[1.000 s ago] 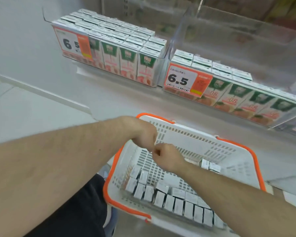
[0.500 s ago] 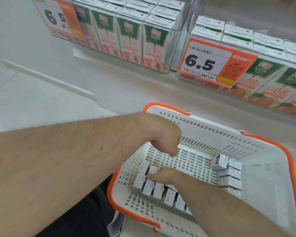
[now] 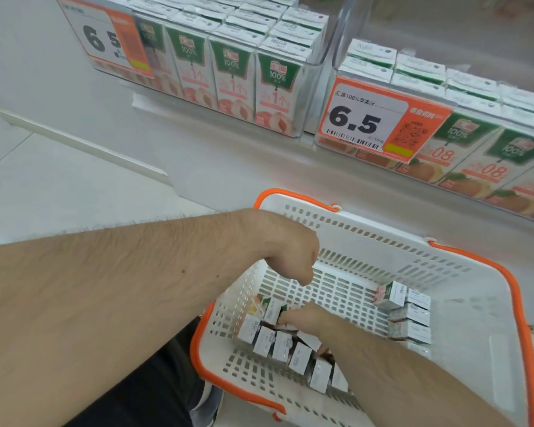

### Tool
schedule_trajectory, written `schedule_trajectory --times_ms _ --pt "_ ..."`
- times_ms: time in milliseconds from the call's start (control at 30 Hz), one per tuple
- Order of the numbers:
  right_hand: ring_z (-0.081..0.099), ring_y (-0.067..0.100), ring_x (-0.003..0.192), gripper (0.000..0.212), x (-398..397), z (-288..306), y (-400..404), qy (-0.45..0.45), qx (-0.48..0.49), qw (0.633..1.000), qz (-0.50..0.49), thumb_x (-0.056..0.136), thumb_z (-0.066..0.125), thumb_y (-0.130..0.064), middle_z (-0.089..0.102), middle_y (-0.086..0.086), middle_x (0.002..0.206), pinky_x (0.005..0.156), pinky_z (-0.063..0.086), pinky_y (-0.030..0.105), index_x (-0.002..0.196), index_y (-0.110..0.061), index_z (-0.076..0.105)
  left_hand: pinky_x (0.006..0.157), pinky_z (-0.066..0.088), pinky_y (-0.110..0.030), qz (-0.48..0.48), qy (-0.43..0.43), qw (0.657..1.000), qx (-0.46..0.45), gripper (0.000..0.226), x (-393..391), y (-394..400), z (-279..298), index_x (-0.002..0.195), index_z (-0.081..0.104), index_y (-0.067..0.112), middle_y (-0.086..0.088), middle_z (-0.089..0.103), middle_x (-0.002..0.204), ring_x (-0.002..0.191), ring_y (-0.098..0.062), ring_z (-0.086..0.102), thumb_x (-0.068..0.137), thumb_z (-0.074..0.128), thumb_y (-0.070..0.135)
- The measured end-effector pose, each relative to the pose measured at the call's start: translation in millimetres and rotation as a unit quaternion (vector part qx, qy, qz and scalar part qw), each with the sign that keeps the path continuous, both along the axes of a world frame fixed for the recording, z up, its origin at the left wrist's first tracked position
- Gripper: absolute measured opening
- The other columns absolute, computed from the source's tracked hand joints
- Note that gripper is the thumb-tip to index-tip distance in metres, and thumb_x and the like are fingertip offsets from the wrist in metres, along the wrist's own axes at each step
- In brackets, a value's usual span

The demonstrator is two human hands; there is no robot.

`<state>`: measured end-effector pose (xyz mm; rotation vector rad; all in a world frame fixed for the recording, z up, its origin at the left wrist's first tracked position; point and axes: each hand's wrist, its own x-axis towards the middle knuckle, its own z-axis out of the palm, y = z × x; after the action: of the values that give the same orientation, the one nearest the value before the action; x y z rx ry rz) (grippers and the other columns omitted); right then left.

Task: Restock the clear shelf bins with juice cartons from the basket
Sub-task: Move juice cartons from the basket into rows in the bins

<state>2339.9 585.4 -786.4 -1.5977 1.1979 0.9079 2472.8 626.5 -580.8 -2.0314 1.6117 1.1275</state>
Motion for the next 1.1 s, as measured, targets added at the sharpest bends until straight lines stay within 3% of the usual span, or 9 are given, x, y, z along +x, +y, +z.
schedule_trajectory --times_ms 100,200,333,467,600,800,933,1000,1100 --pt "0.052 0.014 0.077 0.030 -1 8 3 -0.028 -0.018 0.999 -0.036 0.084 0.065 -0.036 0.054 0.005 0.098 0.074 0.051 0.031 0.098 -0.011 0.056 0.084 0.044 -0.028 0.005 0.032 0.999 0.009 0.024 4 -3 3 0.107 0.055 0.013 0.000 0.058 0.109 0.094 -0.018 0.054 0.097 0.052 0.034" --pt "0.042 0.014 0.063 0.028 3 33 -10 -0.053 -0.031 0.997 -0.050 0.074 0.064 -0.038 0.044 -0.001 0.073 0.060 0.040 0.030 0.075 -0.016 0.046 0.081 0.042 -0.029 0.005 0.039 0.999 0.002 0.017 6 -2 0 0.102 0.052 0.018 0.001 0.050 0.102 0.088 -0.017 0.045 0.095 0.053 0.034" --pt "0.062 0.023 0.072 0.028 4 91 -46 -0.105 -0.007 0.990 -0.093 0.078 0.063 -0.043 0.067 0.002 0.074 0.062 0.051 0.033 0.085 -0.016 0.061 0.094 0.046 -0.032 0.008 0.024 1.000 0.001 0.039 7 2 7 0.127 0.056 0.013 0.000 0.059 0.121 0.105 -0.021 0.057 0.094 0.055 0.036" --pt "0.064 0.027 0.075 0.039 -3 140 -70 -0.150 0.028 0.985 -0.080 0.075 0.061 -0.048 0.069 0.009 0.086 0.068 0.052 0.035 0.096 -0.015 0.063 0.105 0.042 -0.037 0.030 0.018 0.998 -0.059 0.080 3 2 15 0.151 0.025 0.022 -0.003 0.038 0.151 0.132 -0.024 0.044 0.087 0.065 0.048" --pt "0.059 0.036 0.096 0.071 -14 182 -75 -0.189 0.066 0.975 -0.098 0.061 0.069 -0.047 0.068 0.021 0.116 0.090 0.043 0.052 0.119 -0.007 0.064 0.100 0.047 -0.034 0.099 0.115 0.981 -0.123 0.094 -4 3 22 0.151 0.024 0.021 0.000 0.042 0.147 0.123 -0.020 0.052 0.078 0.077 0.045" --pt "0.060 0.034 0.094 0.043 -37 230 -75 -0.300 0.112 0.940 -0.118 0.073 0.069 -0.044 0.065 0.026 0.116 0.088 0.042 0.043 0.100 -0.011 0.074 0.051 0.049 -0.025 0.194 0.287 0.915 -0.208 0.046 -26 6 39 0.111 0.053 0.016 -0.001 0.066 0.090 0.069 -0.015 0.063 0.075 0.082 0.010" --pt "0.061 0.024 0.068 0.028 -58 250 -79 -0.348 0.092 0.923 -0.136 0.062 0.076 -0.040 0.068 0.012 0.078 0.061 0.041 0.032 0.065 -0.013 0.070 0.061 0.048 -0.033 0.298 0.404 0.844 -0.189 0.047 -24 8 45 0.113 0.054 0.019 -0.006 0.068 0.095 0.075 -0.020 0.065 0.077 0.076 -0.003" --pt "0.062 0.022 0.063 0.018 -68 259 -79 -0.371 0.090 0.913 -0.144 0.056 0.074 -0.019 0.067 0.011 0.076 0.051 0.043 0.028 0.072 -0.013 0.066 0.072 0.052 -0.039 0.334 0.437 0.816 -0.177 0.051 -22 9 48 0.116 0.052 0.021 -0.005 0.069 0.100 0.082 -0.022 0.068 0.078 0.075 -0.004" --pt "0.065 0.023 0.060 0.037 -78 270 -75 -0.393 0.055 0.905 -0.153 0.061 0.065 0.003 0.067 0.015 0.083 0.036 0.045 0.023 0.095 -0.011 0.059 0.063 0.056 -0.035 0.385 0.479 0.769 -0.176 0.052 -22 10 51 0.119 0.051 0.024 -0.004 0.067 0.096 0.075 -0.020 0.069 0.081 0.070 -0.007"
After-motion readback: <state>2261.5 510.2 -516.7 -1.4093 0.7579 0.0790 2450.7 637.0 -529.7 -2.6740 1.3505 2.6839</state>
